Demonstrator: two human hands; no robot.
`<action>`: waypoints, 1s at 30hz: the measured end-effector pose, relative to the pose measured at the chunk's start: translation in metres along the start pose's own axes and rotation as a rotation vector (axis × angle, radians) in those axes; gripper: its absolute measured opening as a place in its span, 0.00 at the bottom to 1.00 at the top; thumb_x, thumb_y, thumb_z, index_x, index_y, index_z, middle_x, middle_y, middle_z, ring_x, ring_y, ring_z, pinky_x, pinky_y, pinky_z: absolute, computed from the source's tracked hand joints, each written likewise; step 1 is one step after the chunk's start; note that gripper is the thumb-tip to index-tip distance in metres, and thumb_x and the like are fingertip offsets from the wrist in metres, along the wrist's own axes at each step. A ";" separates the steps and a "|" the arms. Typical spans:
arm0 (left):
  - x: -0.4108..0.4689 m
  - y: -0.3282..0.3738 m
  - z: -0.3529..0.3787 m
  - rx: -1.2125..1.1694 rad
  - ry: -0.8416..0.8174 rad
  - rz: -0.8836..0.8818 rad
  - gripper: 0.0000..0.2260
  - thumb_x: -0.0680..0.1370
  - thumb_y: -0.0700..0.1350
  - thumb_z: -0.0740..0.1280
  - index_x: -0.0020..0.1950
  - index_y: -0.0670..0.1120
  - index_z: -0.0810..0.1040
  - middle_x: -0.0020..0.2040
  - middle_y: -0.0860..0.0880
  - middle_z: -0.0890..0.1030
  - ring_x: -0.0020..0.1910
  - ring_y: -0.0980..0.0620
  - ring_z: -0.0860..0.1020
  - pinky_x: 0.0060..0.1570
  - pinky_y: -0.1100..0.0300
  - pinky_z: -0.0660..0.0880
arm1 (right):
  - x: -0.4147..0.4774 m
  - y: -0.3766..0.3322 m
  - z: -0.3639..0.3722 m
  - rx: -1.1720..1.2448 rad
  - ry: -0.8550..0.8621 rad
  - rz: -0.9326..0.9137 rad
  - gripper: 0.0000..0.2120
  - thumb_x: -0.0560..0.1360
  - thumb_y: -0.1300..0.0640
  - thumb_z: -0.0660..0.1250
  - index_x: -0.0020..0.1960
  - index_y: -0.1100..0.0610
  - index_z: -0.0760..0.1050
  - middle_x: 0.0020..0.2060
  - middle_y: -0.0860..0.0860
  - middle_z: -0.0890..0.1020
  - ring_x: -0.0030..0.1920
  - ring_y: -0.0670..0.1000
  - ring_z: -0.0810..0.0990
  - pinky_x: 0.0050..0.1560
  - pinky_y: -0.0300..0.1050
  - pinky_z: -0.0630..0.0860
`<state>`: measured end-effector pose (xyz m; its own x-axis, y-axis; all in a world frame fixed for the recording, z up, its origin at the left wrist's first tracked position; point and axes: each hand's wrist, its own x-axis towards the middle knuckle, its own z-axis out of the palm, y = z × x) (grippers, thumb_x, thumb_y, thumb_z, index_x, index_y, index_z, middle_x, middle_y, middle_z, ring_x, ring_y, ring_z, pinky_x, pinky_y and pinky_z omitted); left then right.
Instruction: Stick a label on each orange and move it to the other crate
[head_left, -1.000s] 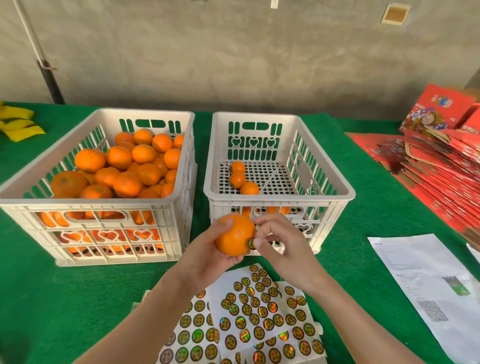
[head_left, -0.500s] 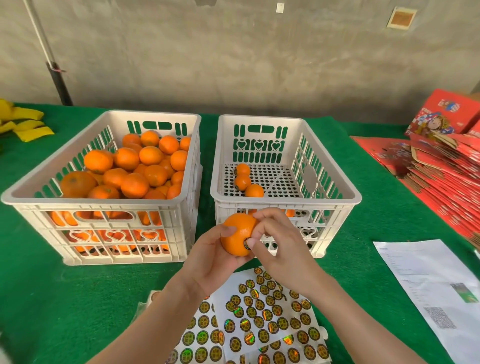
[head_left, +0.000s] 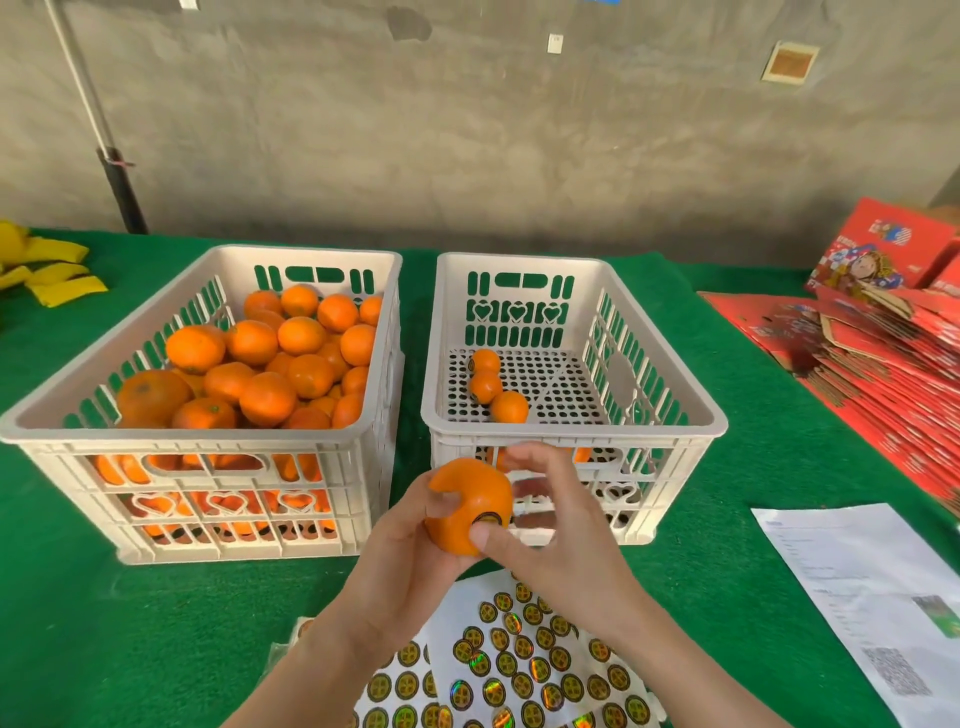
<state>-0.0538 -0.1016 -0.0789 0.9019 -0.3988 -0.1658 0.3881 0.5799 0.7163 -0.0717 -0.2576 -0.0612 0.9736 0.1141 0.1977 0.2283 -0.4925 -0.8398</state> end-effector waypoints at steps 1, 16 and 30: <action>0.000 0.002 0.004 0.037 0.005 0.018 0.26 0.66 0.44 0.71 0.64 0.41 0.74 0.60 0.37 0.78 0.58 0.40 0.78 0.53 0.47 0.78 | 0.002 -0.004 0.003 0.017 -0.043 -0.041 0.33 0.64 0.39 0.72 0.64 0.35 0.60 0.61 0.32 0.68 0.60 0.35 0.70 0.54 0.30 0.71; 0.085 0.126 -0.098 1.897 0.677 0.218 0.17 0.77 0.49 0.65 0.31 0.43 0.73 0.28 0.48 0.74 0.28 0.51 0.73 0.25 0.60 0.64 | 0.235 0.059 -0.058 -0.800 -0.249 0.309 0.38 0.67 0.62 0.74 0.71 0.55 0.59 0.63 0.58 0.69 0.60 0.59 0.73 0.58 0.51 0.74; 0.099 0.125 -0.096 1.910 0.656 -0.060 0.13 0.76 0.43 0.61 0.32 0.48 0.67 0.29 0.51 0.71 0.26 0.55 0.69 0.22 0.64 0.58 | 0.264 0.127 -0.041 -1.069 -0.252 0.332 0.39 0.74 0.50 0.69 0.77 0.52 0.50 0.76 0.59 0.52 0.74 0.63 0.55 0.72 0.60 0.57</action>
<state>0.1021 -0.0002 -0.0705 0.9879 0.1381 -0.0699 0.1525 -0.9455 0.2876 0.2148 -0.3255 -0.0948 0.9857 -0.0482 -0.1616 -0.0405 -0.9979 0.0506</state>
